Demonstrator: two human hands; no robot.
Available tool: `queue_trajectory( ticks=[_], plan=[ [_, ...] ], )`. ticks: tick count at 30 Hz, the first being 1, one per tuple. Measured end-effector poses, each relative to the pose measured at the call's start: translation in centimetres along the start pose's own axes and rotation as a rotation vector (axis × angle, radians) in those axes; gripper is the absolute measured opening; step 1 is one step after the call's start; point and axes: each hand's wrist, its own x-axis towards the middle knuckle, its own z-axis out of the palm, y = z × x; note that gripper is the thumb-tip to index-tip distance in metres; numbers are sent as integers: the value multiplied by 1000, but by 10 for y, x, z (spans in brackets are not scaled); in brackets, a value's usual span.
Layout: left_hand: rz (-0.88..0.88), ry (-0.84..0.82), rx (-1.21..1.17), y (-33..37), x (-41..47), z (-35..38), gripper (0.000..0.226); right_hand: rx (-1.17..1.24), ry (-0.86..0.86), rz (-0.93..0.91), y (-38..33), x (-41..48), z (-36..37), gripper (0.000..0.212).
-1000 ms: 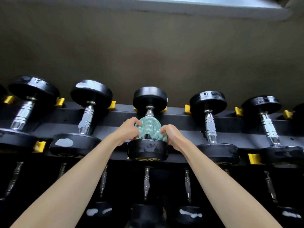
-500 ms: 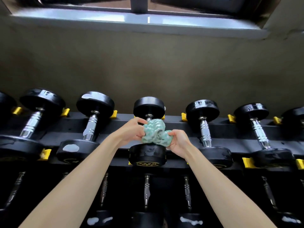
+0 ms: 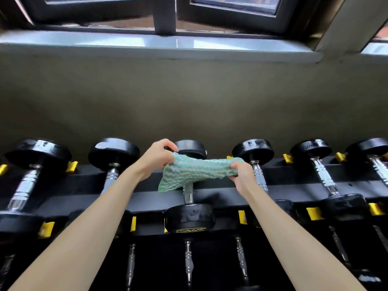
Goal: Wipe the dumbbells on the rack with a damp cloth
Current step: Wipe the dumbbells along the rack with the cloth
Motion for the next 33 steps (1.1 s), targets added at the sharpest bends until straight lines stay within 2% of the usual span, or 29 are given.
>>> queue_trajectory(
  ticks=[4, 6, 10, 13, 17, 20, 23, 26, 33],
  plan=[
    [-30, -273, 26, 2, 12, 9, 16, -320, 118, -33, 6, 28, 13, 28],
    [-35, -366, 34, 2, 20, 14, 15, -418, 114, -13, 7, 38, 22, 33],
    [-93, -459, 75, 2, 36, 29, 18, -196, -49, 158, 12, 54, 37, 23],
    [-136, -495, 94, 3, 48, 39, 18, 65, -37, 199, 15, 67, 43, 23],
    [-181, -490, 105, 3, 61, 42, 19, 213, -84, 307, 19, 75, 55, 32],
    [-197, -484, 113, 1, 64, 36, 19, 241, -128, 362, 19, 77, 58, 24],
    [-208, -465, 87, -2, 64, 34, 20, 285, -141, 353, 21, 79, 57, 26],
    [-201, -431, 54, -2, 60, 32, 18, 378, -158, 376, 21, 72, 55, 37],
    [-175, -314, -27, -7, 54, 19, 18, 545, -96, 390, 9, 48, 53, 38]
  ],
)
